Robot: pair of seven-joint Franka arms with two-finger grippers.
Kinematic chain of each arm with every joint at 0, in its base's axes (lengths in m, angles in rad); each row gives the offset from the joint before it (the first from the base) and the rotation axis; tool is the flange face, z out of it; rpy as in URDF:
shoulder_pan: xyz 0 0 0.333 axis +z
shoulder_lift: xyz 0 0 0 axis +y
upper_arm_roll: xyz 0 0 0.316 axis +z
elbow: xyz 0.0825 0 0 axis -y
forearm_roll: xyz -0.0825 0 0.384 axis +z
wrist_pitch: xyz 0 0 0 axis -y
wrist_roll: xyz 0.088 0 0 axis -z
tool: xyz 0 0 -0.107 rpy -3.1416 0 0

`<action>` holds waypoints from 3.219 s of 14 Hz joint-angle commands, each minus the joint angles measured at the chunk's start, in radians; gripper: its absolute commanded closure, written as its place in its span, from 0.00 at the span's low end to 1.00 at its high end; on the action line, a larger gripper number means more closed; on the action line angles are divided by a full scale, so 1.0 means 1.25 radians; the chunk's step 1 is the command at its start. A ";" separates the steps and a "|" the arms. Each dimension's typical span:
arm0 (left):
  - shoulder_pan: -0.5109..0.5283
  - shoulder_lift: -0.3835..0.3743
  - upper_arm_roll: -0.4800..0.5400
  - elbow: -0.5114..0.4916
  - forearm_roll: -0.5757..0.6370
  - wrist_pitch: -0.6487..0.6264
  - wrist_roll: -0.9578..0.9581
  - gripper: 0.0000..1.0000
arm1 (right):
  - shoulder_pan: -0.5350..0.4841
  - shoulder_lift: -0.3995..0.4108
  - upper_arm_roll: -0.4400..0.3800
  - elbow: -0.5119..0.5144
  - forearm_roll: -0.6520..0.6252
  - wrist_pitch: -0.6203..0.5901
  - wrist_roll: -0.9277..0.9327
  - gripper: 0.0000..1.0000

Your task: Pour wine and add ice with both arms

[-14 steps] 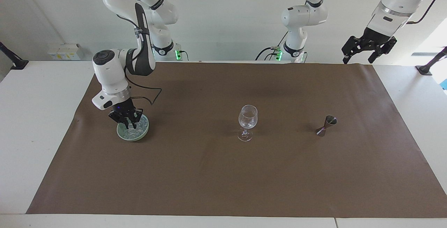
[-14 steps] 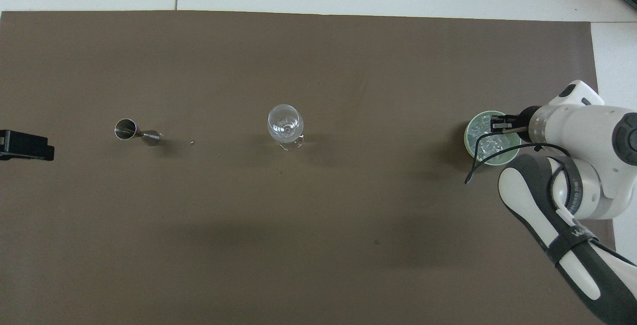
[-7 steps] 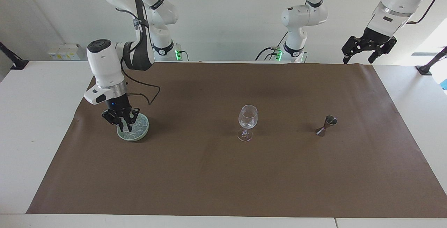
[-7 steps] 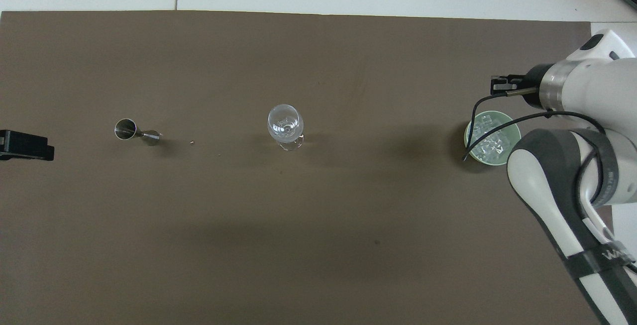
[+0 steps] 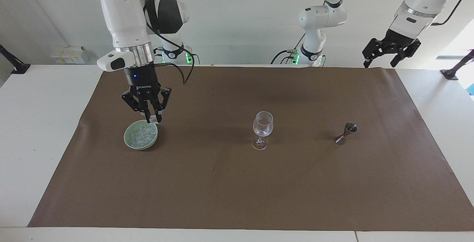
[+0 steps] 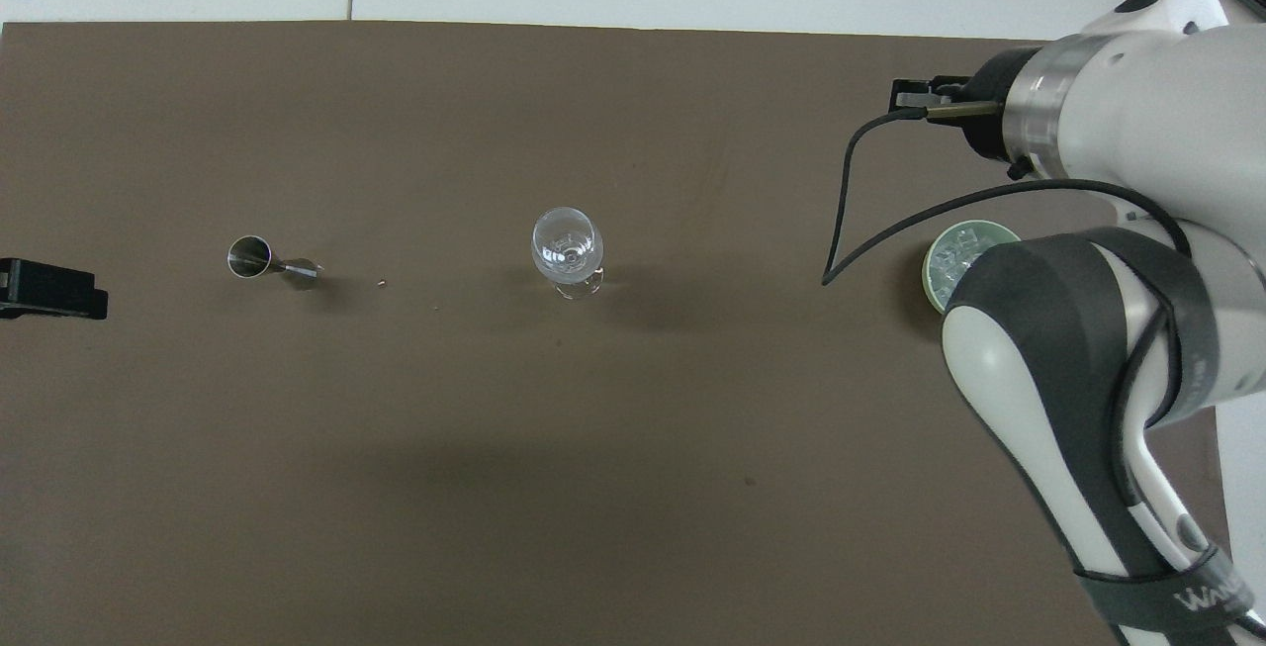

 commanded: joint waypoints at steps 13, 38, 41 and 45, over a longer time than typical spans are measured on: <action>0.002 -0.016 0.003 -0.020 -0.007 0.009 0.002 0.00 | 0.244 0.084 0.002 0.169 0.013 -0.078 0.376 1.00; 0.001 -0.017 0.003 -0.020 -0.007 0.009 0.002 0.00 | 0.314 0.032 0.007 -0.132 0.004 0.235 0.606 1.00; 0.002 -0.016 0.003 -0.020 -0.007 0.009 0.002 0.00 | 0.309 0.047 0.007 -0.137 0.002 0.275 0.599 1.00; 0.002 -0.016 0.003 -0.020 -0.007 0.009 0.002 0.00 | 0.296 0.070 0.006 -0.135 0.001 0.320 0.594 1.00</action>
